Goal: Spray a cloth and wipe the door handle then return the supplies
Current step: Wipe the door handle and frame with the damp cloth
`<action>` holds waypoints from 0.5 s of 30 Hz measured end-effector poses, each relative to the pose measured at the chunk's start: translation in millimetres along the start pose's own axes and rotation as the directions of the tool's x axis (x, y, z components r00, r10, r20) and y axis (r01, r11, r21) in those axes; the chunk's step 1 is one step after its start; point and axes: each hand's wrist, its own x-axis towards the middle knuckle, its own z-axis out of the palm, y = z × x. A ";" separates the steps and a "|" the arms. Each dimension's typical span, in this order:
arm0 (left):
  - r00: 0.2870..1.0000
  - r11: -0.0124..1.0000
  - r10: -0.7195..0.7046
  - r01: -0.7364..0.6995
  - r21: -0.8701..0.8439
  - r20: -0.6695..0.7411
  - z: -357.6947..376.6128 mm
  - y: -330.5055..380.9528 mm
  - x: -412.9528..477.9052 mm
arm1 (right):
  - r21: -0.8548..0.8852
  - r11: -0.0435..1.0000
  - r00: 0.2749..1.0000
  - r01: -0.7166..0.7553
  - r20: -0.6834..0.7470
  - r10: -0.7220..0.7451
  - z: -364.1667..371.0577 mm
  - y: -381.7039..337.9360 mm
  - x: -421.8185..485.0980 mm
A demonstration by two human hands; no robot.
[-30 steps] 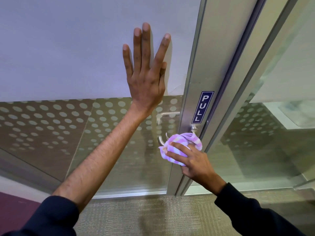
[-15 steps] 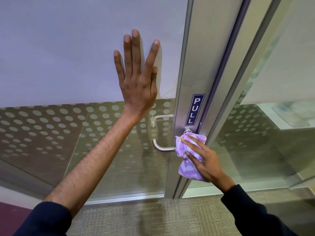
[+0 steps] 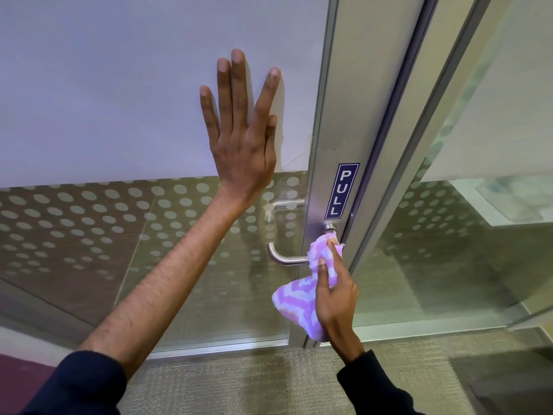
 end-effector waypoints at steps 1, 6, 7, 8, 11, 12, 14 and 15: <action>1.000 1.000 0.001 -0.001 0.001 0.001 -0.4 -0.2 -0.1 | -0.010 1.000 1.000 -0.015 -0.021 0.015 2.5 -1.6 -1.7; 1.000 1.000 0.000 0.000 0.002 0.007 -0.9 -0.1 -0.3 | -0.023 0.998 0.996 -0.059 -0.071 0.057 12.3 -10.6 -11.2; 1.000 1.000 0.000 0.000 0.003 0.010 -1.0 -0.1 -0.5 | -0.028 0.997 0.995 -0.070 -0.075 0.068 14.7 -12.3 -13.5; 1.000 1.000 0.001 -0.001 0.005 0.011 -1.1 -0.4 -0.8 | -0.035 0.996 0.994 -0.076 -0.075 0.074 16.9 -12.9 -16.2; 1.000 1.000 0.008 -0.009 0.006 0.014 -2.4 0.0 -1.1 | -0.077 0.996 0.998 -0.040 -0.054 0.036 25.8 -16.3 -29.2; 1.000 1.000 0.010 -0.010 0.003 0.016 -2.6 0.4 -1.1 | -0.099 0.995 1.000 -0.006 -0.027 0.003 31.4 -20.1 -35.4; 1.000 1.000 0.010 -0.010 -0.002 0.021 -2.9 0.3 -0.2 | -0.118 0.991 0.994 0.061 0.097 -0.050 50.2 -29.9 -50.6; 1.000 1.000 0.011 -0.011 0.002 0.021 -3.2 -0.5 0.3 | -0.114 0.992 0.984 0.048 0.174 -0.028 61.3 -34.7 -57.2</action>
